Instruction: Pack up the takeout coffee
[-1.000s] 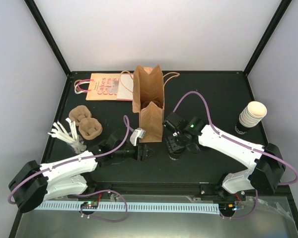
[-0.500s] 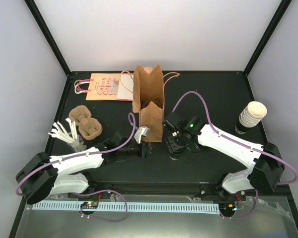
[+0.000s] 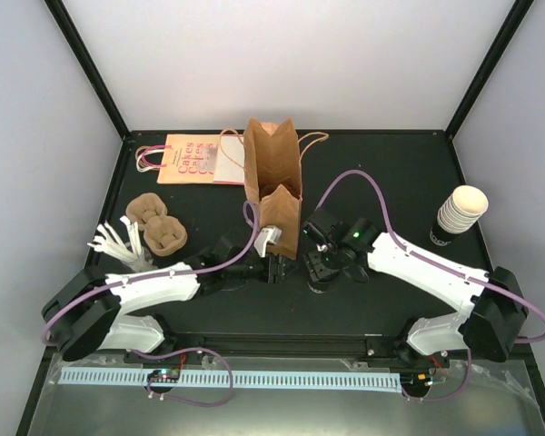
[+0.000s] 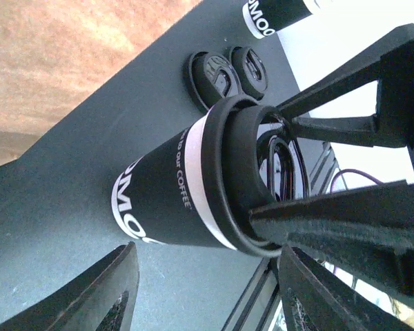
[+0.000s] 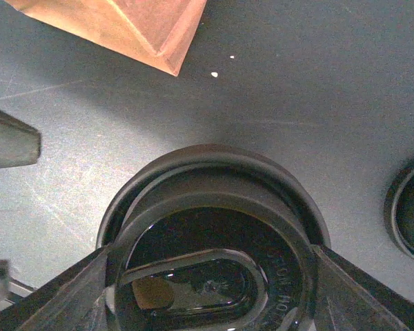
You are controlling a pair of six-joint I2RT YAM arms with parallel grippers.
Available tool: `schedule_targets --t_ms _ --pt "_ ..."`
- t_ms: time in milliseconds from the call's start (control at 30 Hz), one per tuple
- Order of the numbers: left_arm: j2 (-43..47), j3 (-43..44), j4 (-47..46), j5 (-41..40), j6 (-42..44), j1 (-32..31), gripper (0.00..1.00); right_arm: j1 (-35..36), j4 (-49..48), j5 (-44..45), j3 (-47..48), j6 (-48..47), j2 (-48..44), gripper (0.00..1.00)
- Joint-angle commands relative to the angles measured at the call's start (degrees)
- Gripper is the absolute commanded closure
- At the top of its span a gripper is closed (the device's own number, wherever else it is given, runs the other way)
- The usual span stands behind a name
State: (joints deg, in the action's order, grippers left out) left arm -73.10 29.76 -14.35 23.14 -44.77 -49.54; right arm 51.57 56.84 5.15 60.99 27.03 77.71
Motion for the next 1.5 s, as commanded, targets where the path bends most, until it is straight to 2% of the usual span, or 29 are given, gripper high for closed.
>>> schedule_targets --t_ms 0,200,467,900,1467 --pt "-3.1 3.7 -3.7 0.0 -1.4 -0.3 0.44 0.7 2.6 -9.9 -4.9 -1.0 2.1 0.28" --pt "-6.8 5.6 -5.0 0.7 -2.3 -0.4 0.52 1.7 3.2 -11.4 -4.9 -2.1 1.9 0.29" --pt "-7.1 5.5 -5.1 1.0 -2.9 -0.4 0.54 3.6 3.9 -13.4 -4.9 -2.1 0.0 0.29" --pt "6.7 0.1 2.4 -1.9 -3.9 -0.4 0.54 10.5 4.1 -14.7 -6.1 -0.8 -1.6 0.29" --pt "9.6 -5.7 0.8 1.4 -7.8 -0.7 0.63 15.9 5.6 -8.2 -4.7 0.2 1.7 0.29"
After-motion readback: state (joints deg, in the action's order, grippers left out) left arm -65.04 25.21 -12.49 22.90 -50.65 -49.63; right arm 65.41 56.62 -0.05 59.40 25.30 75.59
